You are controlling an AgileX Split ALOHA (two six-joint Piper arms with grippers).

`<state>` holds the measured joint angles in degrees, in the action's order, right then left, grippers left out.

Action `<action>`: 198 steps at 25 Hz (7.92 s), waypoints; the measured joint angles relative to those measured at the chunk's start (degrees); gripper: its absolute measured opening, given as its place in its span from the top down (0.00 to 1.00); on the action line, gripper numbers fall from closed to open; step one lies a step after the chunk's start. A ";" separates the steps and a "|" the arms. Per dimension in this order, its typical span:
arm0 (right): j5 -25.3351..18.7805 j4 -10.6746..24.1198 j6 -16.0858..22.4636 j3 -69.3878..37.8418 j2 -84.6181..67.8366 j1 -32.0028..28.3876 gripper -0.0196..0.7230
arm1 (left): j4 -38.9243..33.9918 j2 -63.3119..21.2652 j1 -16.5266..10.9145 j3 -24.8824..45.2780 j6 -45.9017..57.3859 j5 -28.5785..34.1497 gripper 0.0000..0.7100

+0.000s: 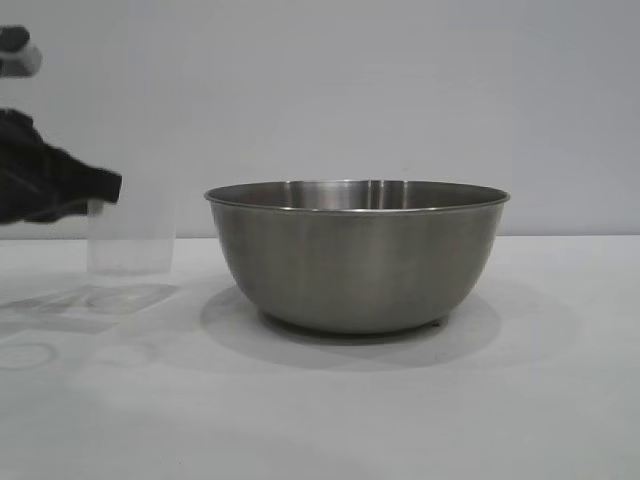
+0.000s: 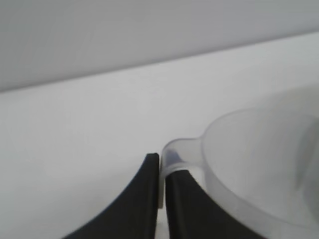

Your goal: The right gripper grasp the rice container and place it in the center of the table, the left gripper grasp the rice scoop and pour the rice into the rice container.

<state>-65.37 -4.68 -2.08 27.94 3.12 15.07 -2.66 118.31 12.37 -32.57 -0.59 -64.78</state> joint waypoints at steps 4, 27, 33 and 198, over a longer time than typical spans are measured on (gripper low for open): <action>0.00 0.00 0.00 0.00 0.00 0.00 0.57 | 0.11 0.69 0.00 2.09 -0.35 -0.16 1.00; 0.00 0.00 0.00 0.00 0.00 0.00 0.57 | -4.38 -5.20 -16.68 9.86 8.28 -0.36 0.73; 0.00 0.00 0.00 0.00 0.00 0.00 0.57 | -16.22 -11.30 -22.49 9.45 8.68 -0.36 0.73; -0.11 -1.16 -0.29 0.00 -4.09 -14.50 0.57 | 7.51 -119.41 -10.60 4.41 -7.48 129.24 0.73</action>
<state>-65.49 -5.85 -2.37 27.94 -0.97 0.56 4.86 -1.10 1.77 -28.16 -8.08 64.46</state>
